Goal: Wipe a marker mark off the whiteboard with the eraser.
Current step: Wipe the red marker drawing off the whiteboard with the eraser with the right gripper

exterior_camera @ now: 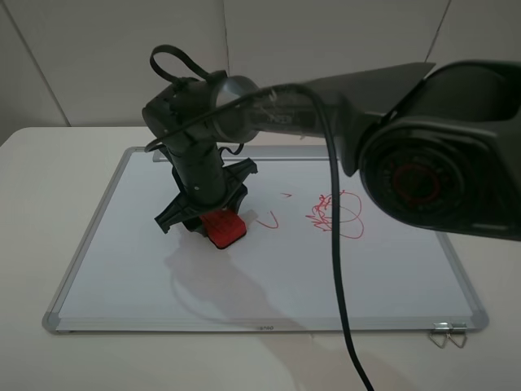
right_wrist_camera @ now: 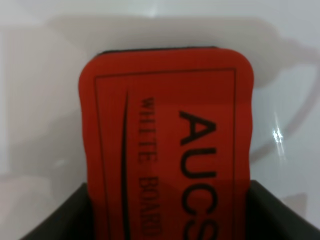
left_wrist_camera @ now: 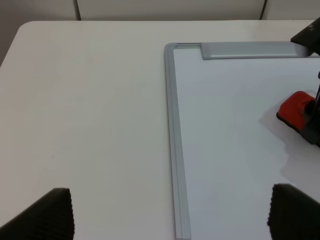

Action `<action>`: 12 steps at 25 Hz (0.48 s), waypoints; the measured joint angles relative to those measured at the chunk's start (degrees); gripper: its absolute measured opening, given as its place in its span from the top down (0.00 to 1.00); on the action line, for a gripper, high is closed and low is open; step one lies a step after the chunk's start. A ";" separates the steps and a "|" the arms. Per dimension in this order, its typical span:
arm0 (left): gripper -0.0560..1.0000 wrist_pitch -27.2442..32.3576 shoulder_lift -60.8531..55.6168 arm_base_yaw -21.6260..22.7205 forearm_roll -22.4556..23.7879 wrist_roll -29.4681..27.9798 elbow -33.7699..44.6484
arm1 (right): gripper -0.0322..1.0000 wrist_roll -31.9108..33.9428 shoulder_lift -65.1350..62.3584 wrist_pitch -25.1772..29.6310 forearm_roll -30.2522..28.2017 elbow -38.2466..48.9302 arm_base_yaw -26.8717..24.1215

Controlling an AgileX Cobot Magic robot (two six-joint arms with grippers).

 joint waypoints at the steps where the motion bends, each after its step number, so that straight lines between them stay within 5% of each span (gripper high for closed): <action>1: 0.21 0.00 0.00 0.00 0.00 0.00 0.00 | 0.49 -0.42 0.00 0.00 0.07 0.00 0.00; 12: 0.21 0.00 0.00 0.00 0.00 0.00 0.00 | 0.49 -1.55 -0.06 0.72 2.67 0.08 -2.85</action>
